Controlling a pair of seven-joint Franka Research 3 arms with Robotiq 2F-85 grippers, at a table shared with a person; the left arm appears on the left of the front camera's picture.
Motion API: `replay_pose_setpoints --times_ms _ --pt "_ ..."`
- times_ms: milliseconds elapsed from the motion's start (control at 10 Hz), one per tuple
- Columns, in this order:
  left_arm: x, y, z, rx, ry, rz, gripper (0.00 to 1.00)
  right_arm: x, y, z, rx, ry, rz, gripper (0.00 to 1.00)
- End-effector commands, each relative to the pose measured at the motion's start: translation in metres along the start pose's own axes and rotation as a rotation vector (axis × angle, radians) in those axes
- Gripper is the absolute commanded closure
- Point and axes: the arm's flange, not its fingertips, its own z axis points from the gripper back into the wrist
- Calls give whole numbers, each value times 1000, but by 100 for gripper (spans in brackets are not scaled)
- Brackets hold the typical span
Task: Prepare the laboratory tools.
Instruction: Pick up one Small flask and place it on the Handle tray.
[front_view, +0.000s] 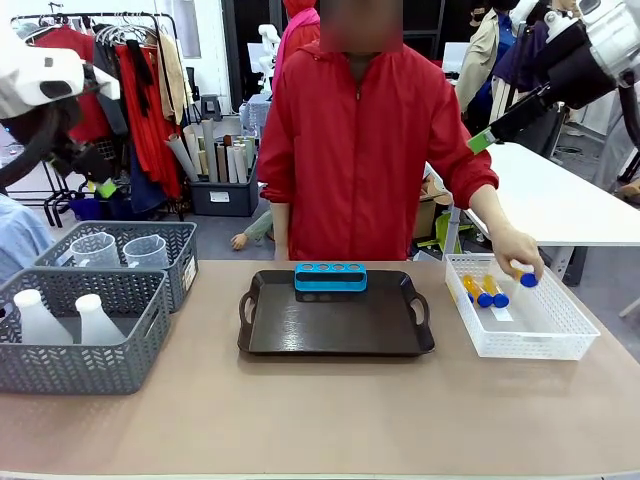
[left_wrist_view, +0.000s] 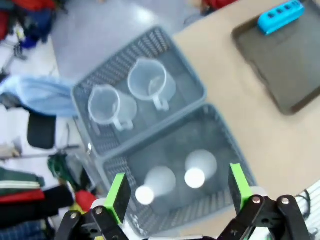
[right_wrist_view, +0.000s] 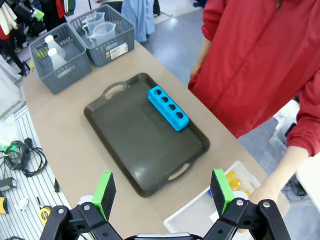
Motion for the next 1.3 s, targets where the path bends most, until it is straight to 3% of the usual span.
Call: replay_pose_setpoints --times_ms 0,200,400,500,900,1000,1200 --pt "-9 -16 -4 40 67 139 0 0 -1 0 12 -10 1 0" --pt "-24 -15 -24 32 150 207 0 0 -1 0 12 -10 1 0" --pt "-25 -18 -35 11 86 183 0 0 -1 0 12 -10 1 0" --pt "-24 -15 -30 11 145 197 0 0 -1 0 12 -10 1 0" --pt "-25 -18 -33 8 139 197 0 0 -1 0 12 -10 1 0" --pt "-30 -12 -48 -35 215 233 0 0 -1 0 12 -10 1 0" --pt "-47 -10 -69 -68 256 328 0 0 -1 0 12 -10 1 0"
